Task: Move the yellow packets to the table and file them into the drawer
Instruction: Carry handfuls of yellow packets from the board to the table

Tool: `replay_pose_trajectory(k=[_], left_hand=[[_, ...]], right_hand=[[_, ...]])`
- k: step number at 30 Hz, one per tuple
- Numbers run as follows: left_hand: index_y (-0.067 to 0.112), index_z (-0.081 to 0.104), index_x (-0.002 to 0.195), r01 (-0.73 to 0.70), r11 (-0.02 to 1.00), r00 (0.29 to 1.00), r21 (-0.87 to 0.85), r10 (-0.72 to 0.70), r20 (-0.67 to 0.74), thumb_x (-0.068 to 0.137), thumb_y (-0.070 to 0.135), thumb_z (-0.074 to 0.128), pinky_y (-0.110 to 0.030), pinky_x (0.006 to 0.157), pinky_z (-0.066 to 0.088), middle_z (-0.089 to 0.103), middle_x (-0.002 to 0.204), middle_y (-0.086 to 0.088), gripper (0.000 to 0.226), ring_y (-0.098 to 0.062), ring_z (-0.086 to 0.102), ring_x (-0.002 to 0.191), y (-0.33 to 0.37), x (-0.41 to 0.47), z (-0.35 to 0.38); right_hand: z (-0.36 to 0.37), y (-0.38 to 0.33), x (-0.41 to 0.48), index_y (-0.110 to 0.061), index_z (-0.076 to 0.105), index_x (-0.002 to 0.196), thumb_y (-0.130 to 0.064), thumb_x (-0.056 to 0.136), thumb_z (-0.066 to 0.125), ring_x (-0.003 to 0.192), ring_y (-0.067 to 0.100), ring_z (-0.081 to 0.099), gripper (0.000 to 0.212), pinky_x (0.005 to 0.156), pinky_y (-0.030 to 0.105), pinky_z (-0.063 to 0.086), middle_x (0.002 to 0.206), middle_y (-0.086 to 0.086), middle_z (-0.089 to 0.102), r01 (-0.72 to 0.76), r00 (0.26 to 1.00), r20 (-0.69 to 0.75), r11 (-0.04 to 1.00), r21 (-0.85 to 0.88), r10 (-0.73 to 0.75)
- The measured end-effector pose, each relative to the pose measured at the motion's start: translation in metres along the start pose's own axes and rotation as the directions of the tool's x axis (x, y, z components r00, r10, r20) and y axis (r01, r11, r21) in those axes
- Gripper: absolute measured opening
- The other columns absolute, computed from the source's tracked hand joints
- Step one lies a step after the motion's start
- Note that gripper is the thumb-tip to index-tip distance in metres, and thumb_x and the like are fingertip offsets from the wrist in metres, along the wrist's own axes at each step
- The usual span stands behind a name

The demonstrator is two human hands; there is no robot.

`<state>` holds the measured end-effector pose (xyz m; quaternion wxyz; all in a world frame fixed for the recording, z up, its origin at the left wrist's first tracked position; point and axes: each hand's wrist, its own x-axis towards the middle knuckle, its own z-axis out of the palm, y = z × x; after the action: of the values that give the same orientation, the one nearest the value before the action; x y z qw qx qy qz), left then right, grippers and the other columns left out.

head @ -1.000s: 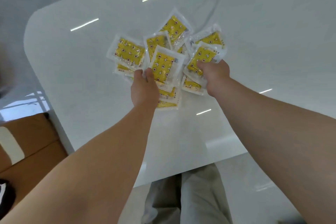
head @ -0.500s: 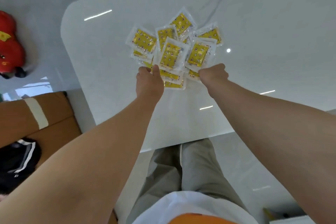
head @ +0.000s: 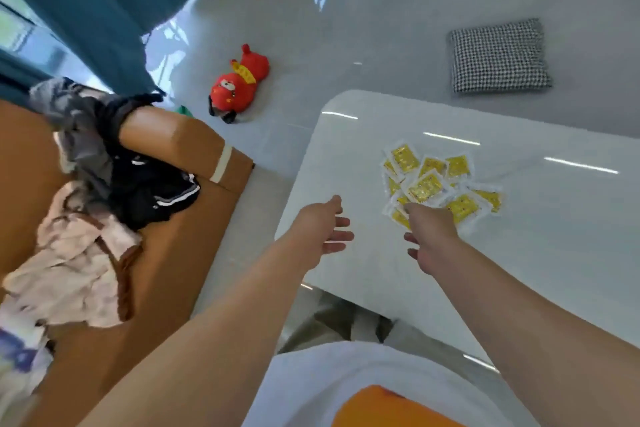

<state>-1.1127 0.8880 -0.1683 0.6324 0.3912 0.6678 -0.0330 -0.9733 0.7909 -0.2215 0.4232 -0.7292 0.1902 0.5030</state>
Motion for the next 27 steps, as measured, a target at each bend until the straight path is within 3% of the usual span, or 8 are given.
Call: replay_pose_trajectory(k=[2,4,7,9,14,17,23,27], left_hand=[[0.012,0.061,0.110,0.019,0.986,0.998,-0.166,-0.030,-0.060,0.103,0.041,0.051,-0.038,0.081,0.057,0.069,0.109,-0.007,0.031,-0.025,0.071,0.083,-0.021,-0.030,-0.026],[0.011,0.059,0.110,0.004,0.949,0.993,-0.316,-0.040,-0.107,0.103,0.039,0.051,-0.036,0.071,0.056,0.067,0.107,-0.007,0.029,-0.025,0.070,0.082,-0.045,-0.061,-0.057],[0.010,0.057,0.110,-0.055,0.875,0.975,-0.481,-0.057,-0.214,0.104,0.031,0.050,-0.033,0.062,0.050,0.065,0.105,-0.008,0.023,-0.024,0.068,0.075,-0.084,-0.105,-0.104],[0.011,0.057,0.107,-0.117,0.810,0.952,-0.574,-0.073,-0.296,0.104,0.030,0.049,-0.032,0.062,0.049,0.063,0.107,-0.009,0.021,-0.024,0.066,0.075,-0.114,-0.134,-0.132],[0.011,0.059,0.109,-0.252,0.583,0.867,-0.772,-0.217,-0.448,0.103,0.037,0.051,-0.033,0.066,0.051,0.066,0.108,-0.008,0.028,-0.024,0.068,0.081,-0.212,-0.204,-0.185],[0.011,0.059,0.109,-0.332,0.443,0.826,-0.833,-0.290,-0.484,0.103,0.038,0.051,-0.033,0.065,0.051,0.066,0.106,-0.007,0.028,-0.024,0.069,0.082,-0.285,-0.247,-0.203],[0.015,0.057,0.101,-0.469,0.190,0.743,-0.863,-0.443,-0.501,0.103,0.038,0.049,-0.029,0.060,0.048,0.063,0.097,-0.005,0.024,-0.020,0.065,0.072,-0.457,-0.331,-0.206],[0.017,0.057,0.097,-0.555,0.067,0.677,-0.829,-0.543,-0.497,0.101,0.034,0.051,-0.029,0.061,0.046,0.062,0.093,-0.003,0.018,-0.019,0.063,0.070,-0.570,-0.381,-0.190]], right_hand=[[0.017,0.004,-0.030,-0.013,0.045,0.142,-0.026,0.096,0.060,0.093,0.021,0.051,0.050,0.080,0.038,0.041,0.088,-0.002,0.047,0.040,0.996,0.088,0.997,-0.068,-0.034],[0.040,0.010,-0.063,-0.013,0.046,0.143,-0.028,0.096,0.058,0.091,0.022,0.052,0.051,0.079,0.038,0.042,0.088,-0.001,0.047,0.097,0.981,0.185,0.982,-0.165,-0.066],[0.080,0.024,-0.113,-0.014,0.037,0.151,-0.033,0.095,0.057,0.098,0.025,0.060,0.062,0.084,0.043,0.045,0.111,0.003,0.055,0.212,0.937,0.328,0.939,-0.269,-0.118],[0.105,0.042,-0.149,-0.014,0.039,0.150,-0.032,0.098,0.055,0.108,0.028,0.060,0.057,0.095,0.047,0.046,0.130,0.006,0.054,0.275,0.897,0.429,0.898,-0.343,-0.111],[0.153,0.119,-0.250,-0.017,0.049,0.130,-0.032,0.102,0.049,0.109,0.027,0.058,0.031,0.101,0.048,0.043,0.136,0.010,0.052,0.456,0.777,0.627,0.743,-0.489,-0.064],[0.166,0.188,-0.305,-0.018,0.044,0.145,-0.034,0.103,0.048,0.114,0.028,0.058,0.045,0.100,0.048,0.043,0.141,0.006,0.050,0.556,0.695,0.719,0.648,-0.521,-0.018],[0.143,0.356,-0.393,-0.018,0.044,0.145,-0.034,0.103,0.049,0.110,0.027,0.060,0.045,0.104,0.048,0.045,0.134,0.004,0.052,0.644,0.599,0.781,0.473,-0.601,0.176],[0.111,0.473,-0.438,-0.024,0.048,0.127,-0.034,0.104,0.048,0.112,0.028,0.060,0.024,0.105,0.048,0.045,0.129,0.003,0.053,0.710,0.534,0.787,0.341,-0.616,0.310]])
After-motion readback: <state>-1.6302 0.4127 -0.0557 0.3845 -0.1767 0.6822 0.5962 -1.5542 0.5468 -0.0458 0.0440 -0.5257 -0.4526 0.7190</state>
